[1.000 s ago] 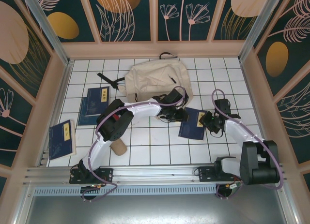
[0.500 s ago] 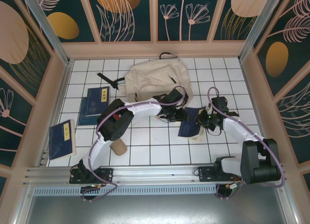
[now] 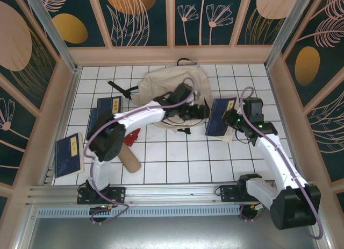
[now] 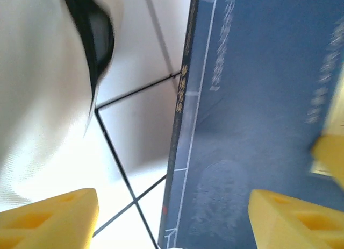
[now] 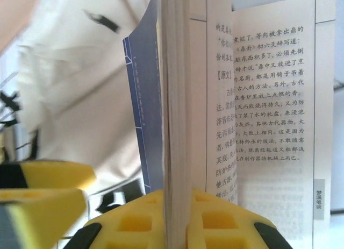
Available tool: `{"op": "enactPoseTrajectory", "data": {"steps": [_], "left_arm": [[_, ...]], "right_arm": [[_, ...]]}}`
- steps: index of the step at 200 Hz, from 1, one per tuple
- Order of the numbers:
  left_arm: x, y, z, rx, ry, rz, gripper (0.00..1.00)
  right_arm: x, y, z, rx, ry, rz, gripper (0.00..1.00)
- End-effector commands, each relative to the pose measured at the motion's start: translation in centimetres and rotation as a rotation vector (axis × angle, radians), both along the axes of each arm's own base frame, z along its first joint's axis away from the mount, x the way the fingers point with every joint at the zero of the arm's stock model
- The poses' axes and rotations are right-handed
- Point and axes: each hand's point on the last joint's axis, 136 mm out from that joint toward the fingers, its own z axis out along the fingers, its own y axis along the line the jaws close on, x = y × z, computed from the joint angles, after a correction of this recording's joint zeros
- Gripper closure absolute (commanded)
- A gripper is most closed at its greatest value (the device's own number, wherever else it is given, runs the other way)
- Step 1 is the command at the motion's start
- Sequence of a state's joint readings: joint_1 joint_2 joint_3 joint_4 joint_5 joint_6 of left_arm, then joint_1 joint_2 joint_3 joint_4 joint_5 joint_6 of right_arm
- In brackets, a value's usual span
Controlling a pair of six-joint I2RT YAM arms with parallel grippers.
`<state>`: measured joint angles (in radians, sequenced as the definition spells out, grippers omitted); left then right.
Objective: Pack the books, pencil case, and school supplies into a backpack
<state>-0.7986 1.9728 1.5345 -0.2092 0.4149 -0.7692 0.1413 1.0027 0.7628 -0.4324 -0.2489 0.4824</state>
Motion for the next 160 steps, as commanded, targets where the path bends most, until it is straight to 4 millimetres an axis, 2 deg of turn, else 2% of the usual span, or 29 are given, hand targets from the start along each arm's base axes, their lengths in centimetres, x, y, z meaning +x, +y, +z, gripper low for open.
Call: {"op": "enactPoseTrajectory", "data": {"steps": [1,34,52,80,90,120,141,160], "left_arm": [[1.4,1.7,3.3,-0.1,-0.066,-0.002,0.19],[2.1,3.9,3.9,-0.164,-0.077,-0.003,0.15],[2.2,4.7,4.6,-0.192,-0.101,-0.002,0.15],[1.9,4.7,5.7,-0.248,-0.109,0.008,0.19],[1.9,4.6,6.2,-0.273,-0.112,0.017,0.24],[2.2,4.7,8.2,-0.345,-0.151,0.046,0.5],[2.0,4.8,9.9,-0.403,-0.176,0.037,0.6],[1.9,5.0,10.4,-0.424,-0.184,0.035,0.72]], "right_arm": [[1.2,3.0,4.8,0.092,-0.16,0.174,1.0],[1.6,7.2,7.9,0.267,-0.227,0.405,1.0],[2.1,8.4,8.5,0.334,-0.224,0.482,1.0],[2.5,10.0,9.8,0.444,-0.251,0.592,1.0],[2.6,10.4,9.9,0.457,-0.252,0.613,1.0],[3.7,10.2,9.2,0.459,-0.226,0.603,1.0],[4.4,9.6,8.3,0.465,-0.198,0.573,1.0],[5.0,9.1,7.9,0.457,-0.187,0.549,1.0]]}}
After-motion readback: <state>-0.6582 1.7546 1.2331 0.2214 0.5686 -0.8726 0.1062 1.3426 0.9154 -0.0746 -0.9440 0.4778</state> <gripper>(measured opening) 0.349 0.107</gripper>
